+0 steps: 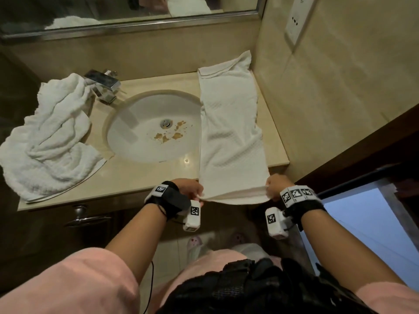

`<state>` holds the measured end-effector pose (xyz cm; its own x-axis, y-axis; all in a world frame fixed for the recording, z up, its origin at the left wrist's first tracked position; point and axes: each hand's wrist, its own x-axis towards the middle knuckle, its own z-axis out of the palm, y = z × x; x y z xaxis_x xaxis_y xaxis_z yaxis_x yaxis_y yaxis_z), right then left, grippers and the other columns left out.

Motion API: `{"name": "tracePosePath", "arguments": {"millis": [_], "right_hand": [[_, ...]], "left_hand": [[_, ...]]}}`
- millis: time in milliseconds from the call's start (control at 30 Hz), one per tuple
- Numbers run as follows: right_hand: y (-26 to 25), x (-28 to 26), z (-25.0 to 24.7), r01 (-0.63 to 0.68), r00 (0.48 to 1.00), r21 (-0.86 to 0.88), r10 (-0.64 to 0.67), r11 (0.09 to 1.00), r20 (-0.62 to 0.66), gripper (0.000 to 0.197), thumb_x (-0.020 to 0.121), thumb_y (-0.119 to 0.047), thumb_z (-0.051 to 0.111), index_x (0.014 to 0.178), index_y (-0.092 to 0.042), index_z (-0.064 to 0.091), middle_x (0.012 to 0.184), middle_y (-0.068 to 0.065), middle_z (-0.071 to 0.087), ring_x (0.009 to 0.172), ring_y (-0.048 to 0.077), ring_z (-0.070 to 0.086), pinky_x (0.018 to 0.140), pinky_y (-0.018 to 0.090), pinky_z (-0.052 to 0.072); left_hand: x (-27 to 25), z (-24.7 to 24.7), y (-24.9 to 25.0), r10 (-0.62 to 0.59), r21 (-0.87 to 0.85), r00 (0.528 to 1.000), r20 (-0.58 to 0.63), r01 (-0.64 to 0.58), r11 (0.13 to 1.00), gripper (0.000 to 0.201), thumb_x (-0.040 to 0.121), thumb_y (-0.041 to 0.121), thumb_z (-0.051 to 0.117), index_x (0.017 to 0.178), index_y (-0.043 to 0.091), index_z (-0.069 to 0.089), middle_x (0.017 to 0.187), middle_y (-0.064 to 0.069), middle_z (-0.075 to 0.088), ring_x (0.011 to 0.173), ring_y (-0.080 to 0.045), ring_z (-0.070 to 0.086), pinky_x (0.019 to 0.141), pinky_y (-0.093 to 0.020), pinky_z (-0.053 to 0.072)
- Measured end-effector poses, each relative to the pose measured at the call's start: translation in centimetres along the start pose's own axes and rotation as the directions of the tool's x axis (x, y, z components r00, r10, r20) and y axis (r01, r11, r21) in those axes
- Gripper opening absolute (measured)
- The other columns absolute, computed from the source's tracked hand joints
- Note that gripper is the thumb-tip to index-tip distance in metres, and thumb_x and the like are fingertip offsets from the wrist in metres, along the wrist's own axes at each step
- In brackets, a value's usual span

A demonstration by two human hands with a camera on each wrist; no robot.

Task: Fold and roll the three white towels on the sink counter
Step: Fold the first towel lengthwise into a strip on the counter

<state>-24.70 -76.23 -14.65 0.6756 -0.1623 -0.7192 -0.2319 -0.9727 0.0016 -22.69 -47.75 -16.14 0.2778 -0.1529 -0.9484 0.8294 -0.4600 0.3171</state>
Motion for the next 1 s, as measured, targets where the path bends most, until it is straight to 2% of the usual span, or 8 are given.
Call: {"name": "tracePosePath", "arguments": {"millis": [100, 267, 367, 500, 567, 700, 867, 1000], "right_hand": [[-0.2, 1.3, 1.7, 0.0, 0.992, -0.064, 0.007, 0.998, 0.123, 0.026, 0.091, -0.011, 0.053, 0.112, -0.002, 0.064, 0.118, 0.013, 0.064, 0.109, 0.029, 0.062, 0.084, 0.03, 0.049], [1.2, 5.6, 1.2, -0.034, 0.976, 0.003, 0.032, 0.999, 0.217, 0.032, 0.061, -0.051, 0.066, 0.079, -0.024, 0.065, 0.09, 0.0, 0.07, 0.082, 0.025, 0.068, 0.081, 0.042, 0.055], [0.0, 4.9, -3.6, -0.027, 0.999, 0.28, 0.016, 0.96, 0.043, 0.02, 0.088, -0.028, 0.059, 0.099, -0.011, 0.055, 0.098, 0.009, 0.056, 0.092, 0.023, 0.056, 0.076, 0.028, 0.043], [-0.1, 8.9, -7.7, -0.026, 0.969, 0.663, 0.183, 0.749, -0.169, 0.016, 0.088, -0.022, 0.05, 0.1, -0.013, 0.045, 0.09, 0.01, 0.047, 0.08, 0.022, 0.047, 0.073, 0.029, 0.034], [-0.5, 10.6, -8.9, -0.067, 0.97, 0.693, 0.209, 0.718, -0.123, 0.035, 0.091, -0.025, 0.046, 0.118, -0.004, 0.048, 0.113, 0.018, 0.056, 0.099, 0.029, 0.057, 0.083, 0.034, 0.039], [-1.5, 11.4, -11.1, -0.118, 0.983, 0.522, 0.174, 0.845, -0.061, 0.042, 0.1, -0.013, 0.032, 0.138, 0.002, 0.039, 0.142, 0.021, 0.043, 0.127, 0.034, 0.046, 0.099, 0.035, 0.037], [0.1, 17.8, -10.2, -0.085, 0.991, 0.636, 0.132, 0.767, -0.027, 0.035, 0.092, -0.033, 0.026, 0.078, -0.015, 0.053, 0.099, 0.016, 0.062, 0.085, 0.03, 0.059, 0.076, 0.036, 0.042], [-0.3, 18.9, -10.5, -0.141, 0.98, 0.741, 0.197, 0.656, 0.012, 0.032, 0.087, -0.036, 0.037, 0.064, -0.017, 0.05, 0.073, 0.012, 0.059, 0.065, 0.025, 0.056, 0.073, 0.038, 0.044]], "left_hand": [[3.6, -0.2, -0.3, -0.062, 0.247, 0.998, 0.001, 0.06, 0.967, 0.016, 0.082, 0.006, 0.059, 0.096, -0.001, 0.06, 0.092, -0.017, 0.063, 0.1, -0.033, 0.064, 0.094, -0.04, 0.051], [4.4, -3.5, 3.6, 0.084, 0.396, 0.996, -0.025, -0.067, 0.916, 0.034, 0.076, 0.008, 0.066, 0.11, 0.012, 0.069, 0.119, -0.009, 0.066, 0.113, -0.027, 0.061, 0.096, -0.042, 0.05], [2.8, -3.9, 7.8, 0.18, -0.027, 0.977, -0.113, -0.184, 0.983, 0.011, 0.091, 0.003, 0.055, 0.089, 0.002, 0.065, 0.093, -0.013, 0.065, 0.089, -0.026, 0.065, 0.087, -0.038, 0.05], [2.1, -2.4, 13.9, 0.299, -0.204, 0.896, -0.329, -0.377, 0.903, 0.022, 0.097, 0.008, 0.05, 0.075, 0.007, 0.052, 0.072, -0.005, 0.045, 0.056, -0.015, 0.041, 0.057, -0.025, 0.037], [2.3, -1.8, 15.7, 0.304, -0.181, 0.877, -0.372, -0.39, 0.903, 0.013, 0.098, 0.012, 0.05, 0.09, 0.004, 0.057, 0.081, -0.007, 0.049, 0.066, -0.019, 0.046, 0.067, -0.029, 0.04], [3.9, -1.6, 18.1, 0.297, -0.053, 0.877, -0.377, -0.341, 0.939, 0.048, 0.1, 0.021, 0.047, 0.141, -0.003, 0.038, 0.145, -0.016, 0.041, 0.132, -0.033, 0.041, 0.103, -0.037, 0.036], [5.9, -2.4, 19.5, 0.286, 0.155, 0.898, -0.335, -0.247, 0.956, 0.067, 0.095, 0.045, 0.052, 0.141, -0.002, 0.038, 0.144, -0.018, 0.044, 0.127, -0.034, 0.047, 0.098, -0.037, 0.04], [7.8, -4.1, 20.5, 0.325, 0.38, 0.879, -0.349, -0.185, 0.906, 0.07, 0.087, 0.056, 0.057, 0.129, 0.001, 0.051, 0.129, -0.017, 0.056, 0.113, -0.034, 0.056, 0.097, -0.038, 0.045]]}}
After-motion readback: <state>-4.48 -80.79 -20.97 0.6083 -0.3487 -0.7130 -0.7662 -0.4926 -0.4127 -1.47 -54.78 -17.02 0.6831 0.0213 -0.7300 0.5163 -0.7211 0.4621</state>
